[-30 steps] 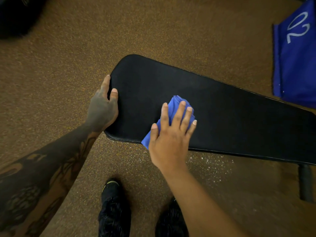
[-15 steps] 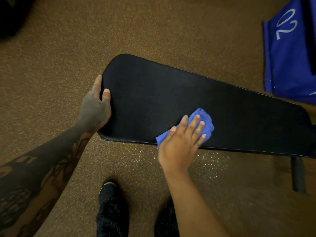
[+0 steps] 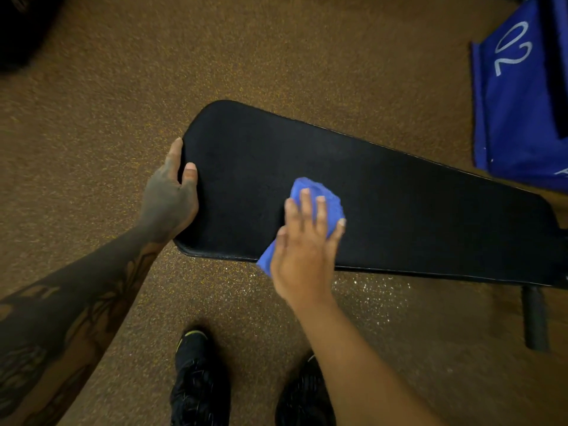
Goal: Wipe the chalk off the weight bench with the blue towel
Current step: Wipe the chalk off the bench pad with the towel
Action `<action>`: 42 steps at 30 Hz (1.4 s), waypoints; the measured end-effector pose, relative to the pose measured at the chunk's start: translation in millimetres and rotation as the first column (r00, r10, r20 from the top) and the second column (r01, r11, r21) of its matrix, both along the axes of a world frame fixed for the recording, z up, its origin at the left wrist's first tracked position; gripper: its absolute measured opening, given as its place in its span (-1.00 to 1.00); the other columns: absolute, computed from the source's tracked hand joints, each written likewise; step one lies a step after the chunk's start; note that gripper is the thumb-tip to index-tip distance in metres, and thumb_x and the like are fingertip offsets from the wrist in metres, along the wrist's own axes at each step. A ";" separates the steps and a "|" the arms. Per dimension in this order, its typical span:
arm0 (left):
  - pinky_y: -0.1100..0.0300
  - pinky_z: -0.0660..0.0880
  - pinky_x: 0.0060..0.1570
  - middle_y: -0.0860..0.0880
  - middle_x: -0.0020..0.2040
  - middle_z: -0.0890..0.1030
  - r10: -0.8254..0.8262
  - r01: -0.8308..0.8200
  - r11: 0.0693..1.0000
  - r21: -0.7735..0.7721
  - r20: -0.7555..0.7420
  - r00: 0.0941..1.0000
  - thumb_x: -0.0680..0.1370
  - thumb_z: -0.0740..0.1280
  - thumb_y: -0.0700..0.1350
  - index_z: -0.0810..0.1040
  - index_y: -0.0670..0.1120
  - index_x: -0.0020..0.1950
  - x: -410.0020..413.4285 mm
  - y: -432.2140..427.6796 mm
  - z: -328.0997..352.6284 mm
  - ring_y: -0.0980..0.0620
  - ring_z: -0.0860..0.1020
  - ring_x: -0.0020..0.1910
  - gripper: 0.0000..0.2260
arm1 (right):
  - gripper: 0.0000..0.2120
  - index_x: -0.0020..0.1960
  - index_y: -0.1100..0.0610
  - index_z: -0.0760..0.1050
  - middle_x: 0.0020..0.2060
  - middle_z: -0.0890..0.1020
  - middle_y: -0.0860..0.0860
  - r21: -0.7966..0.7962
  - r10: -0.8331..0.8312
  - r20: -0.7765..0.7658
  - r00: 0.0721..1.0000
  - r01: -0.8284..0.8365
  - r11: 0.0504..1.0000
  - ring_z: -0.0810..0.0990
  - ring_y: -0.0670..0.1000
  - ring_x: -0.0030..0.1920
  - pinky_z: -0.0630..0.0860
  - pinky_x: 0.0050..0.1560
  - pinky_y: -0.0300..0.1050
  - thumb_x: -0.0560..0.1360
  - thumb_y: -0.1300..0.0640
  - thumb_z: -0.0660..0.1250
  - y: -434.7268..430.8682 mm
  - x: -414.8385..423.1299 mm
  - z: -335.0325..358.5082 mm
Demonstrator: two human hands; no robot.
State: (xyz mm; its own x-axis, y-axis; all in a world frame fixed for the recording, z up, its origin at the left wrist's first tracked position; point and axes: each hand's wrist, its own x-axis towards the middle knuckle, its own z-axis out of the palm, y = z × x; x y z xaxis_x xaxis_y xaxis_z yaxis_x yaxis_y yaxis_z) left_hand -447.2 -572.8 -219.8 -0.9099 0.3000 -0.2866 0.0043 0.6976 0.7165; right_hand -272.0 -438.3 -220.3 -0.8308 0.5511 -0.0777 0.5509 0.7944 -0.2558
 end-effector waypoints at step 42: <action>-0.17 0.42 0.27 -0.01 0.10 0.48 0.375 -0.360 0.925 0.125 -0.133 0.917 0.54 0.20 -0.02 0.46 -0.09 0.32 20.0 -4.1 14.7 -0.14 0.52 0.15 -0.63 | -0.44 0.47 0.13 0.31 0.40 0.44 0.12 0.029 0.604 -0.110 0.789 -0.605 0.796 0.42 0.20 0.25 0.35 0.32 0.16 0.51 0.09 0.36 -4.3 -74.0 27.3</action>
State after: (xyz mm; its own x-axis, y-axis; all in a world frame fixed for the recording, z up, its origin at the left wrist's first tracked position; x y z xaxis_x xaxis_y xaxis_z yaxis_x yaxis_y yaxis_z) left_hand -427.3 -576.9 -205.1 -0.9914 -0.0447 -0.1232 -0.1253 0.5991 0.7908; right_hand -346.0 -442.6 -193.0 -0.9973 -0.0671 0.0301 -0.0729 0.9539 -0.2912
